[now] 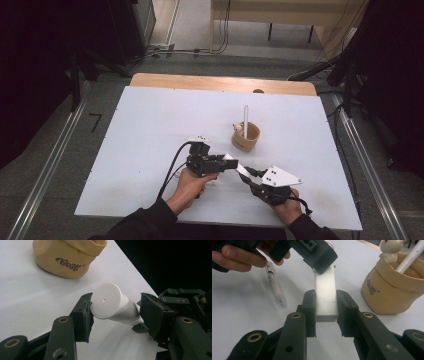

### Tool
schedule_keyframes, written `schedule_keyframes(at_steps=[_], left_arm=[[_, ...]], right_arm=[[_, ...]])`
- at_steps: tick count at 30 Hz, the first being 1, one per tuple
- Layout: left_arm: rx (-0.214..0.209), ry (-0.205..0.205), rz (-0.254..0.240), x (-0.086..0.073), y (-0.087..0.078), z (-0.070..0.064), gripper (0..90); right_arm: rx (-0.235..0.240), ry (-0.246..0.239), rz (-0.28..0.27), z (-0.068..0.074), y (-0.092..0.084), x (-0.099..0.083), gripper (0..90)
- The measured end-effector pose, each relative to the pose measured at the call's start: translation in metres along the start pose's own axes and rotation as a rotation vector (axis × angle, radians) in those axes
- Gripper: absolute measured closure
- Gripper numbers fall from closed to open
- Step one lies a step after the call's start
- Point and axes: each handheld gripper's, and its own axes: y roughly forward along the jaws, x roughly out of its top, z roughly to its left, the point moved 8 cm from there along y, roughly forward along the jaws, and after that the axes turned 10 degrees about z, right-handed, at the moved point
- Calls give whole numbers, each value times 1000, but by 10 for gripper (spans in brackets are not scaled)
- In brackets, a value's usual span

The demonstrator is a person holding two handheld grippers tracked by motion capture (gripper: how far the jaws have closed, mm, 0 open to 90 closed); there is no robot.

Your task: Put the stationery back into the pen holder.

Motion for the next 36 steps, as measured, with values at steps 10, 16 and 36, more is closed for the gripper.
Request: schedule_keyframes(at_steps=[10, 16, 36], left_arm=[[-58, -62, -22, 2, -3, 1, 531], [-91, -87, -41, 4, -5, 0, 583], [-56, -27, -110, 11, -17, -8, 647]], right_arm=[[-5, 0, 9, -1, 2, -1, 690], [-6, 3, 21, 0, 3, -3, 690], [6, 31, 53, -5, 6, -6, 570]])
